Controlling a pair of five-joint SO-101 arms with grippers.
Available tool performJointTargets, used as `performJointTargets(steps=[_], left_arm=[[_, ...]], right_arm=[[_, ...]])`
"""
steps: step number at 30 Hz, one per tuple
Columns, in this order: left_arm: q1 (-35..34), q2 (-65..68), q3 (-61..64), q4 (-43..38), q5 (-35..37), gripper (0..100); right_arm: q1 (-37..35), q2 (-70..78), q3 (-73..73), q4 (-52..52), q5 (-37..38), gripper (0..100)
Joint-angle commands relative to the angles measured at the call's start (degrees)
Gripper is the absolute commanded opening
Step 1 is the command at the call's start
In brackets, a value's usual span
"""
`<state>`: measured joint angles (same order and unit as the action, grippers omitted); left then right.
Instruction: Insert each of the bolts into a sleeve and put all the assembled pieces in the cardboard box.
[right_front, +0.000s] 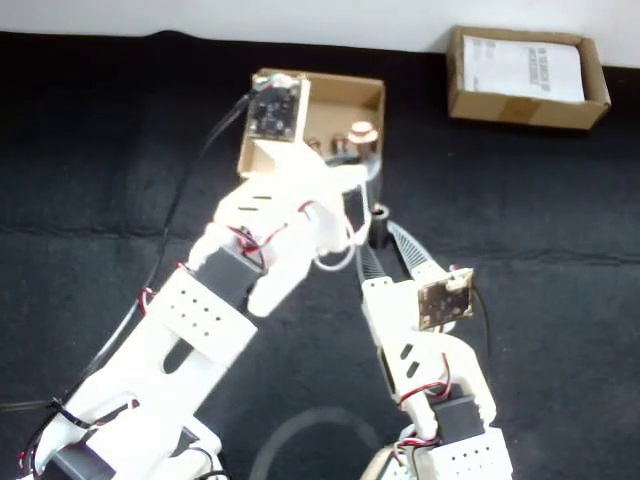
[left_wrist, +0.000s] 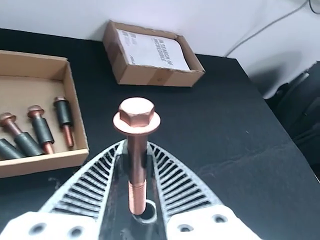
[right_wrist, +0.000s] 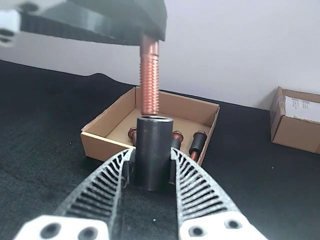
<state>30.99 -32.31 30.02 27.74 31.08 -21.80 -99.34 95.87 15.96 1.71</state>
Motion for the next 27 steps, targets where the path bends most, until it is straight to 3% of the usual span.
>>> performJointTargets(steps=[1, 18, 27], left_arm=[[1.4, -2.4, -1.0, -0.3, 0.5, 1], [3.3, -2.4, 7.1, 0.3, 0.3, 1], [8.0, -2.4, 8.4, 10.1, -0.1, 2]], right_arm=[[-0.2, 0.0, 7.6, -1.0, -0.4, 0.7], [-0.1, 0.0, 7.6, -1.0, -0.4, 0.7], [-0.1, 0.0, 7.6, -1.0, -0.4, 0.7]])
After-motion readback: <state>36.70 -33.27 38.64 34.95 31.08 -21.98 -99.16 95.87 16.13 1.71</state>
